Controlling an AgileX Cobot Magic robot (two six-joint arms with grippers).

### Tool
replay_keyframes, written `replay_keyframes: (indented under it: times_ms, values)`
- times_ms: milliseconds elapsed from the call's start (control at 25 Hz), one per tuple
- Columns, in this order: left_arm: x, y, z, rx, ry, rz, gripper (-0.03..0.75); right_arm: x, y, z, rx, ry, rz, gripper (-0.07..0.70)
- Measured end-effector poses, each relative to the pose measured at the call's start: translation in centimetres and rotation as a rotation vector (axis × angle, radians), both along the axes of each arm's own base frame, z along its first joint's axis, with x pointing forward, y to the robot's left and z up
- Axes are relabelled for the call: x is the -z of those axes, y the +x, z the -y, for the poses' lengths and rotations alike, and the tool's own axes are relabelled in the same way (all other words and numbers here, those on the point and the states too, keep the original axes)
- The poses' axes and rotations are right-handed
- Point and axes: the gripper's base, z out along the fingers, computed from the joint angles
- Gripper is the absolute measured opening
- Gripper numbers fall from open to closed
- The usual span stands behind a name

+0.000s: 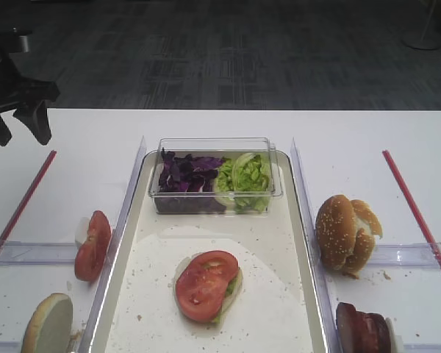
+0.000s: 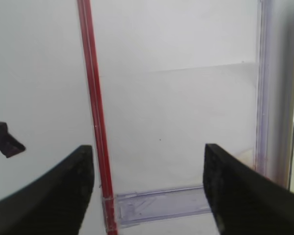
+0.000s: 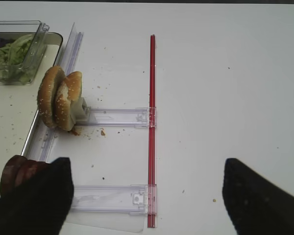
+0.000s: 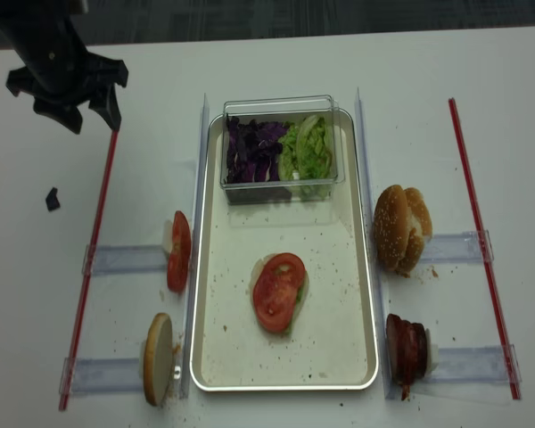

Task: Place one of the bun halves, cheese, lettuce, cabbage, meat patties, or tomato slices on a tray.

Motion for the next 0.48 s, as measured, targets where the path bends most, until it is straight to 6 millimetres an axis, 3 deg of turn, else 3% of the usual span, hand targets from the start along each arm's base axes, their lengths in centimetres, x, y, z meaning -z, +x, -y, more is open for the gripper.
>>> replay_keyframes:
  times_ms: [240,480]
  values:
    - [-0.3,-0.1,0.7,0.035,-0.003,0.009,0.44,0.0,0.0,0.0,-0.001,-0.002,0.0,0.633]
    - [-3.6,-1.3,1.2,0.075,0.067,0.087,0.44,0.0,0.0,0.0,-0.001,-0.002,0.0,0.633]
